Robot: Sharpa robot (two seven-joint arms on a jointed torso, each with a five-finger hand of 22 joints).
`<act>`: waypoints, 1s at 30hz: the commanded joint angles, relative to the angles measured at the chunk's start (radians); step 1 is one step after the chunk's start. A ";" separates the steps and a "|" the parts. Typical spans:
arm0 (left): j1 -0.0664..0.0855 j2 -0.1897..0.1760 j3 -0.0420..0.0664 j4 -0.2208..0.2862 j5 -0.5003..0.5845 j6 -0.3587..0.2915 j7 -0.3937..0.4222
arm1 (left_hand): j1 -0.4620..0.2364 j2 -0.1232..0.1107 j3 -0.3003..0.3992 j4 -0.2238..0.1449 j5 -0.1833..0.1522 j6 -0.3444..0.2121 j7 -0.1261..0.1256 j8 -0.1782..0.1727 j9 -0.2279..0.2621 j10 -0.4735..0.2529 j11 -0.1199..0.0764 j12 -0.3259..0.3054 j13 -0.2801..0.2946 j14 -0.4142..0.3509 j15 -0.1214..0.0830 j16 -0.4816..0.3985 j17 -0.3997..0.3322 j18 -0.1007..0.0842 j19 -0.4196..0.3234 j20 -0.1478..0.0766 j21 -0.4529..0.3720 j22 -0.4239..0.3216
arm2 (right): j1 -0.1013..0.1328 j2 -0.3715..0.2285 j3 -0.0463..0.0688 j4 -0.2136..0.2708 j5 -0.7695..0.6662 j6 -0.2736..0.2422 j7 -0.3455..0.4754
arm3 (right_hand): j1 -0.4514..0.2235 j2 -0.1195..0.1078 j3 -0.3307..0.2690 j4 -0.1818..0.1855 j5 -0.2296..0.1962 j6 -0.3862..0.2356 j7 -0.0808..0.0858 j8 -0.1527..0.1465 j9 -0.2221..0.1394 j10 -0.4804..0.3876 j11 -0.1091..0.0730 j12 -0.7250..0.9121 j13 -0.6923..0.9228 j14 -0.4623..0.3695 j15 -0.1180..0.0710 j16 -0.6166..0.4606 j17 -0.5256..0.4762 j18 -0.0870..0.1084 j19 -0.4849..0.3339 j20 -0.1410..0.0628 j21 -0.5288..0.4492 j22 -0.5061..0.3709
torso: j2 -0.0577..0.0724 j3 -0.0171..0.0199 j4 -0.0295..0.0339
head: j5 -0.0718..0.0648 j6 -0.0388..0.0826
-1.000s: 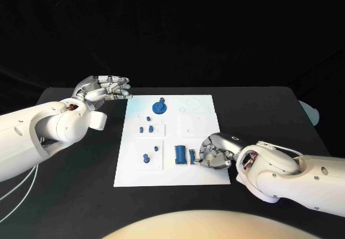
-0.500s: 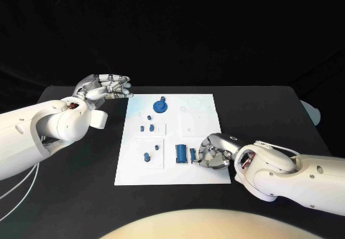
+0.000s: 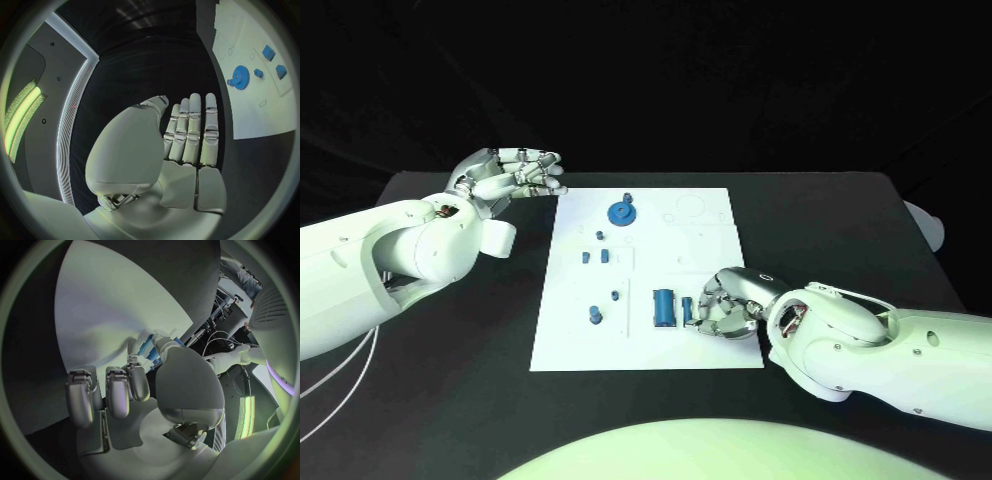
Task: Assemble the parts on the task board
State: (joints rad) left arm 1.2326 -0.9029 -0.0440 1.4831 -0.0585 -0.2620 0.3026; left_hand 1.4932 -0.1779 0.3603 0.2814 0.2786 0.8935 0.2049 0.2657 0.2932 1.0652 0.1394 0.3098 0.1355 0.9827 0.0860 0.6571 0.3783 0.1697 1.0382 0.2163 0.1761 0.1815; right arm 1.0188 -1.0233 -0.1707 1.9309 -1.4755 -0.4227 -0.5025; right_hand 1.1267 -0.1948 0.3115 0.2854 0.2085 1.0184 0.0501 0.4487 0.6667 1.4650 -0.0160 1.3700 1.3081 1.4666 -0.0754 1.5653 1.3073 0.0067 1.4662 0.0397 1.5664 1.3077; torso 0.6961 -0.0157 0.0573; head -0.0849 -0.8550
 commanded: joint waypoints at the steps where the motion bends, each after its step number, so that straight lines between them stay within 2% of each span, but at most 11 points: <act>1: 0.001 0.000 0.001 0.003 0.004 0.007 0.010 | -0.008 -0.002 0.006 0.000 -0.001 -0.004 0.001 0.006 0.002 -0.008 -0.001 0.006 0.001 -0.008 0.000 -0.005 0.001 0.012 0.000 0.006 -0.004 -0.001 | 0.000 0.003 0.001 -0.002 -0.012 0.024 -0.007 | 0.014 -0.010 -0.008 0.000 -0.011 0.006 0.000 0.001 -0.001 0.022 -0.005 0.001 0.143 0.104 -0.005 0.006 0.264 -0.007 0.105 -0.010 0.004 0.263 | -0.001 -0.0005 -0.0004 | -0.001 -0.002; 9: 0.001 -0.001 0.001 0.004 0.004 0.007 0.009 | -0.008 -0.002 0.006 0.000 -0.001 -0.004 0.001 0.006 0.002 -0.008 -0.001 0.006 0.001 -0.008 0.000 -0.005 0.001 0.012 0.000 0.006 -0.004 -0.001 | 0.001 0.003 0.001 -0.001 -0.010 0.031 -0.007 | 0.032 -0.013 -0.014 -0.002 -0.021 0.006 0.000 0.001 -0.001 0.021 -0.005 0.000 0.143 0.104 -0.005 0.006 0.264 -0.007 0.105 -0.011 0.004 0.263 | -0.001 0.0001 -0.0004 | -0.001 -0.001; 16: 0.001 -0.002 0.001 0.003 0.004 0.008 0.009 | -0.008 -0.002 0.006 0.000 -0.001 -0.004 0.001 0.006 0.002 -0.008 -0.001 0.006 0.001 -0.008 0.000 -0.005 0.001 0.012 0.000 0.006 -0.004 -0.001 | 0.002 -0.019 0.002 0.020 0.026 -0.046 0.061 | 0.033 -0.015 -0.026 0.003 -0.007 0.004 0.002 -0.001 -0.002 0.019 -0.004 -0.004 0.140 0.104 -0.005 0.006 0.264 -0.007 0.105 -0.011 0.004 0.263 | -0.002 0.0005 -0.0009 | -0.001 0.003; 20: 0.001 -0.002 0.000 0.002 0.004 0.008 0.011 | -0.008 -0.002 0.006 0.000 -0.001 -0.004 0.001 0.006 0.002 -0.008 -0.001 0.006 0.001 -0.008 0.000 -0.005 0.001 0.012 0.000 0.006 -0.004 -0.001 | 0.009 -0.038 0.003 0.025 0.091 -0.119 0.173 | 0.028 -0.015 -0.049 0.005 0.000 -0.026 0.015 -0.019 -0.009 0.001 0.007 -0.038 0.122 0.097 0.003 -0.009 0.232 -0.002 0.096 -0.006 -0.021 0.256 | -0.004 -0.0014 -0.0015 | -0.006 0.010; 21: 0.001 -0.001 0.000 0.002 0.004 0.008 0.013 | -0.008 -0.002 0.006 0.000 -0.001 -0.004 0.001 0.006 0.002 -0.008 -0.001 0.006 0.001 -0.008 0.000 -0.005 0.001 0.012 0.000 0.006 -0.004 -0.001 | 0.013 -0.044 0.003 0.023 0.128 -0.150 0.225 | 0.033 -0.009 -0.055 0.004 0.006 -0.042 0.021 -0.030 -0.013 -0.003 0.012 -0.042 0.120 0.095 0.008 -0.012 0.227 0.002 0.089 -0.002 -0.040 0.251 | -0.007 -0.0035 -0.0025 | -0.007 0.015; 23: 0.001 0.001 -0.001 -0.001 0.004 0.007 0.017 | -0.008 -0.002 0.006 0.000 -0.001 -0.004 0.001 0.006 0.002 -0.008 -0.001 0.006 0.001 -0.008 0.000 -0.005 0.001 0.012 0.000 0.006 -0.004 -0.001 | 0.022 -0.050 0.004 0.013 0.205 -0.193 0.318 | 0.035 -0.008 -0.058 0.004 0.007 -0.046 0.023 -0.033 -0.015 -0.005 0.014 -0.046 0.118 0.094 0.009 -0.013 0.223 0.004 0.086 -0.001 -0.050 0.248 | -0.008 -0.0045 -0.0029 | -0.009 0.019; 24: 0.001 0.002 -0.002 -0.002 0.005 0.007 0.020 | -0.007 -0.004 0.008 -0.001 -0.001 -0.005 0.000 0.008 0.002 -0.008 -0.002 0.008 0.002 -0.008 -0.001 -0.005 0.002 0.012 0.001 0.006 -0.005 -0.002 | 0.029 -0.051 0.004 0.005 0.252 -0.212 0.363 | 0.048 -0.005 -0.059 0.002 0.018 -0.066 0.032 -0.044 -0.018 -0.037 0.021 -0.105 0.084 0.081 0.015 -0.038 0.173 0.021 0.056 0.003 -0.133 0.224 | -0.011 -0.0055 -0.0025 | -0.012 0.025; 26: 0.000 0.005 -0.004 -0.006 0.011 0.003 0.028 | -0.010 -0.006 0.007 0.001 -0.002 -0.006 0.001 0.008 0.002 -0.009 -0.001 0.008 0.002 -0.008 0.000 -0.005 0.002 0.012 0.001 0.007 -0.006 -0.003 | 0.049 -0.048 0.004 -0.023 0.422 -0.251 0.481 | 0.085 0.013 -0.052 -0.001 0.014 -0.084 0.041 -0.056 -0.022 -0.047 0.030 -0.116 0.078 0.078 0.022 -0.045 0.163 0.028 0.044 0.011 -0.169 0.214 | -0.014 -0.0075 -0.0036 | -0.013 0.035; 27: 0.000 0.006 -0.004 -0.007 0.013 0.002 0.031 | -0.010 -0.006 0.007 0.001 -0.002 -0.006 0.001 0.008 0.002 -0.009 -0.001 0.008 0.002 -0.008 0.000 -0.005 0.002 0.012 0.001 0.007 -0.006 -0.003 | 0.055 -0.046 0.005 -0.033 0.475 -0.259 0.517 | 0.097 0.021 -0.050 0.000 0.006 -0.089 0.044 -0.059 -0.023 -0.059 0.032 -0.135 0.067 0.074 0.024 -0.053 0.149 0.034 0.032 0.013 -0.201 0.204 | -0.018 -0.0093 -0.0047 | -0.014 0.038; 28: 0.000 0.009 -0.006 -0.011 0.017 -0.001 0.037 | -0.011 -0.007 0.007 0.001 -0.002 -0.007 0.001 0.008 0.002 -0.010 -0.001 0.008 0.002 -0.008 0.000 -0.005 0.003 0.012 0.001 0.007 -0.007 -0.003 | 0.065 -0.039 0.005 -0.054 0.552 -0.267 0.573 | 0.127 0.032 -0.041 -0.009 0.008 -0.102 0.049 -0.065 -0.024 -0.100 0.037 -0.206 0.026 0.059 0.027 -0.082 0.101 0.050 0.002 0.016 -0.284 0.180 | -0.020 -0.0107 -0.0054 | -0.015 0.040; 30: 0.000 0.016 -0.008 -0.019 0.025 -0.007 0.049 | -0.014 -0.009 0.006 0.002 -0.003 -0.008 0.001 0.008 0.002 -0.011 0.000 0.008 0.002 -0.009 0.001 -0.005 0.003 0.012 0.002 0.007 -0.008 -0.004 | 0.083 -0.024 0.005 -0.099 0.682 -0.270 0.663 | 0.167 0.043 -0.029 -0.020 -0.003 -0.120 0.058 -0.072 -0.023 -0.134 0.043 -0.258 -0.005 0.043 0.033 -0.114 0.054 0.062 -0.024 0.022 -0.356 0.157 | -0.028 -0.0153 -0.0075 | -0.019 0.055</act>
State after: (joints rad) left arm 1.2319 -0.8925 -0.0524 1.4671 -0.0532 -0.2640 0.3132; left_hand 1.4838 -0.1873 0.3603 0.2814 0.2786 0.8935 0.2049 0.2698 0.2944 1.0595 0.1377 0.3148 0.1364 0.9827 0.0860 0.6570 0.3800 0.1698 1.0382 0.2163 0.1724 0.1787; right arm 1.0950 -1.0539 -0.1661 1.8521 -1.0987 -0.6195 -0.0919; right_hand 1.2852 -0.1546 0.2775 0.2670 0.2091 0.9040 0.1068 0.3818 0.6439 1.3373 0.0261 1.1220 1.3027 1.4658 -0.0490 1.4576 1.3078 0.0611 1.4482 0.0638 1.2242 1.3080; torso 0.6796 -0.0242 0.0529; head -0.0999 -0.8137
